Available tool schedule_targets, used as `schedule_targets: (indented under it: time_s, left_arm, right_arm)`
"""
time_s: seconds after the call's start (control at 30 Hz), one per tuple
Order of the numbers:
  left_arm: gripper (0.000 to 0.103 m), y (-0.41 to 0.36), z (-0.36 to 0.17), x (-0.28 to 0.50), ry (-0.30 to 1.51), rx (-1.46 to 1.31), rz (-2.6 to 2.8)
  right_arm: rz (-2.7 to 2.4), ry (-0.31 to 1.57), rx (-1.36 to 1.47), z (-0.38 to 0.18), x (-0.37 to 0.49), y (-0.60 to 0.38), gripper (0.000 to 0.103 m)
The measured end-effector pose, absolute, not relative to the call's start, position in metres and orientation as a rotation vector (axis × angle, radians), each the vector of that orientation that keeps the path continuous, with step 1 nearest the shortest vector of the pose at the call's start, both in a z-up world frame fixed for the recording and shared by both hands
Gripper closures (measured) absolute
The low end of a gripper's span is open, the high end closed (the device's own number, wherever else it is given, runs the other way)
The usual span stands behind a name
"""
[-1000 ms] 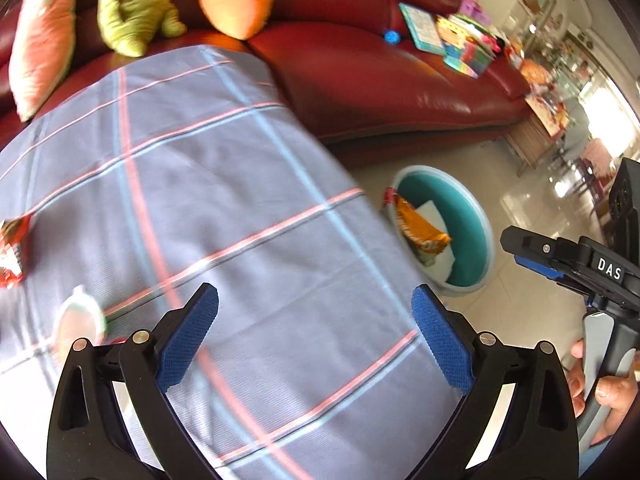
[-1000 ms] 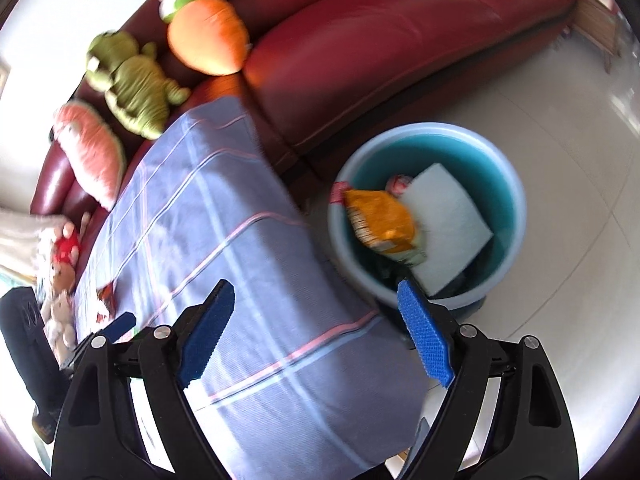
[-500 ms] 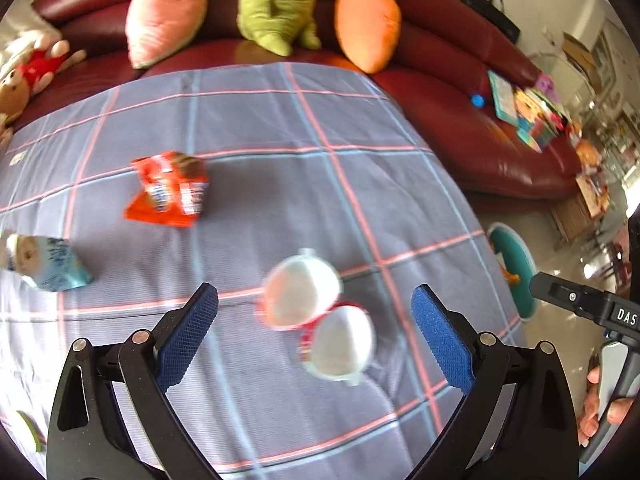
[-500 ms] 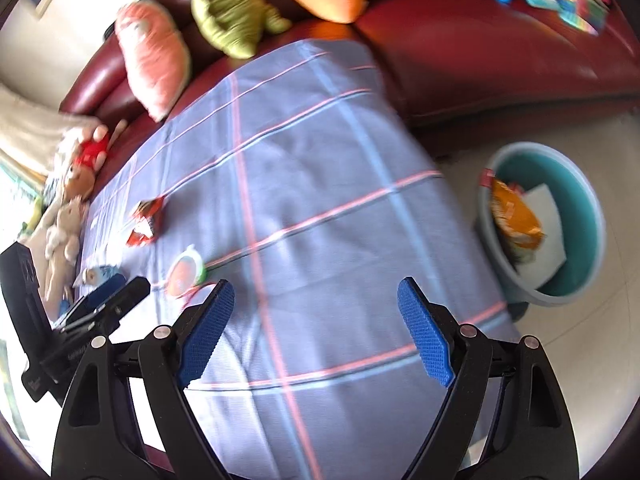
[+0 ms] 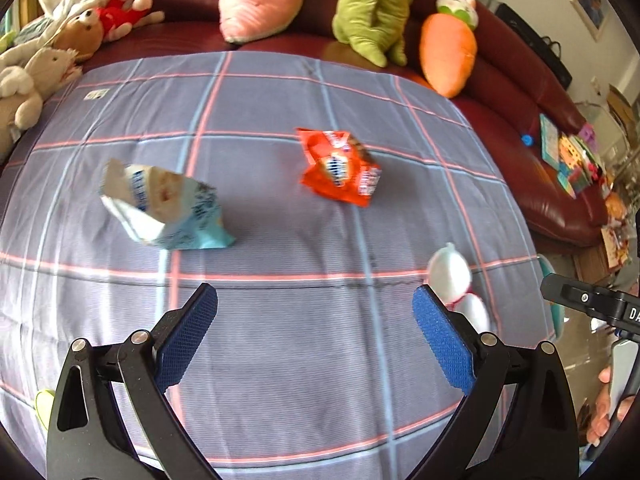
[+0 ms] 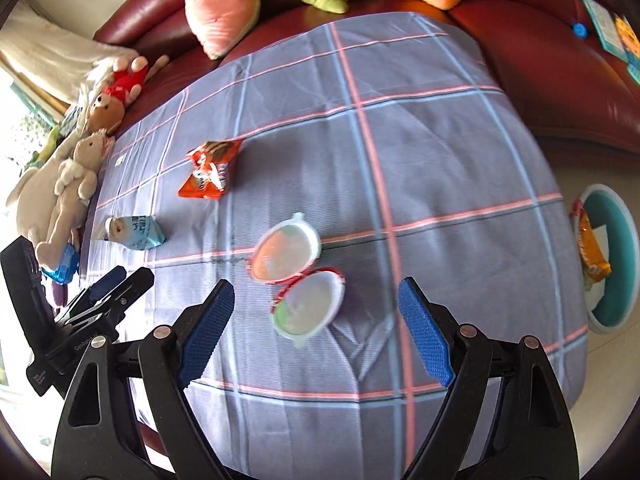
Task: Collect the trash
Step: 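Grasp the white-and-blue crumpled wrapper with the left tool while the right tool approaches the orange packet, then grasp the orange snack packet with the right tool while the left tool holds the wrapper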
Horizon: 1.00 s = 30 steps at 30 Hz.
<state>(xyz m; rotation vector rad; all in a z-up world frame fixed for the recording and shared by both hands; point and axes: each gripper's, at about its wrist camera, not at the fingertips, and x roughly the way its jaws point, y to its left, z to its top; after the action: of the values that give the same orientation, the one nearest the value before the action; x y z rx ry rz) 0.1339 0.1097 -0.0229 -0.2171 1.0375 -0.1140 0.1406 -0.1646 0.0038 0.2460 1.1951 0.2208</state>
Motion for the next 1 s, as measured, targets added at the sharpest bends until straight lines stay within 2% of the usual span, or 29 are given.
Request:
schedule_targets:
  time_s: [0.37,0.73,0.8,0.83,0.87,0.97,1.0]
  left_arm:
    - [0.005,0.194,-0.043,0.142,1.008,-0.338,0.082]
    - [0.005,0.203,-0.057,0.177,0.984,-0.366,0.126]
    - [0.019,0.202,-0.057,0.182,0.972,-0.357,0.122]
    - [0.039,0.200,-0.058,0.185,0.974,-0.342,0.121]
    - [0.048,0.198,-0.059,0.187,0.981,-0.336,0.114]
    - [0.060,0.196,-0.059,0.191,0.979,-0.309,0.105]
    - [0.060,0.196,-0.059,0.192,0.981,-0.306,0.102]
  right_arm:
    - [0.291,1.241,0.190,-0.012,0.173,-0.109,0.023]
    - [0.330,1.275,0.171,-0.026,0.212,-0.080,0.023]
    - [0.339,1.266,0.163,-0.025,0.225,-0.072,0.023]
    - [0.343,1.263,0.162,-0.025,0.230,-0.069,0.023]
    - [0.350,1.262,0.162,-0.025,0.237,-0.066,0.023]
    - [0.360,1.255,0.173,-0.028,0.256,-0.058,0.023]
    - [0.365,1.252,0.174,-0.029,0.261,-0.055,0.023]
